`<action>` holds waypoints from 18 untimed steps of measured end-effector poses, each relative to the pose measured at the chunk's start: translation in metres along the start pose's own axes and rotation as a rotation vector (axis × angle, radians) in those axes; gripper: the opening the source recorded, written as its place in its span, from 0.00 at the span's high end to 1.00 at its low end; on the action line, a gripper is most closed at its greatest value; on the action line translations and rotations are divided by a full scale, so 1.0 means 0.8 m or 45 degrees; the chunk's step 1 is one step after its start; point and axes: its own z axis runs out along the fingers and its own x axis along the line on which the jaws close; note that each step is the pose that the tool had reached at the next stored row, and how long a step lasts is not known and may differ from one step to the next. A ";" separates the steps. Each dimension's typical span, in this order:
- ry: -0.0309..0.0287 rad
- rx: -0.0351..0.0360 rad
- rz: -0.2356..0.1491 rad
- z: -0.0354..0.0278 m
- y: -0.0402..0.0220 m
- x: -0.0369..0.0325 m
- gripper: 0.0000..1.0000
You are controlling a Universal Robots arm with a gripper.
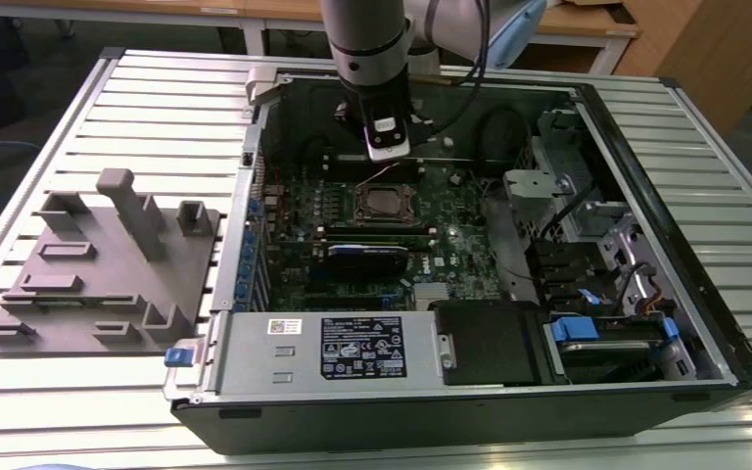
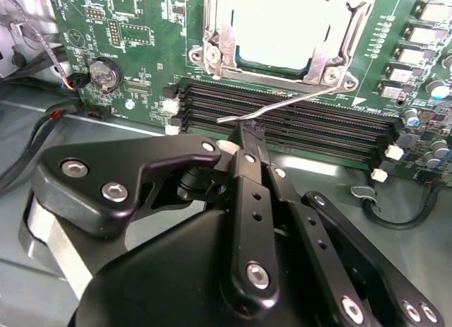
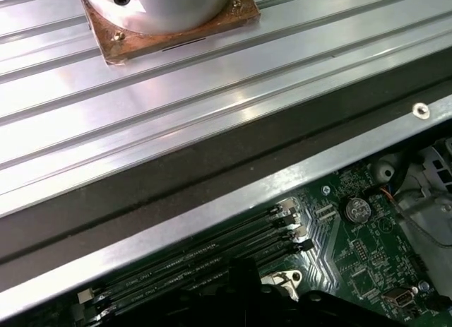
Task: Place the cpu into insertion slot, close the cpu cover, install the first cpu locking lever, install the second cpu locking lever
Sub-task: 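Install the first cpu locking lever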
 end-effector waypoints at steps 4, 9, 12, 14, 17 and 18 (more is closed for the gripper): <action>-0.0008 -0.0004 0.000 -0.0003 -0.0009 0.0000 0.90; -0.0009 -0.0005 0.000 -0.0006 -0.0023 -0.0006 0.90; -0.0008 -0.0004 0.000 -0.0007 -0.0026 -0.0008 0.90; -0.0009 -0.0005 0.000 -0.0007 -0.0027 -0.0009 0.90; -0.0008 -0.0004 0.000 -0.0008 -0.0031 -0.0014 0.90; -0.0008 -0.0004 0.000 -0.0011 -0.0041 -0.0020 0.90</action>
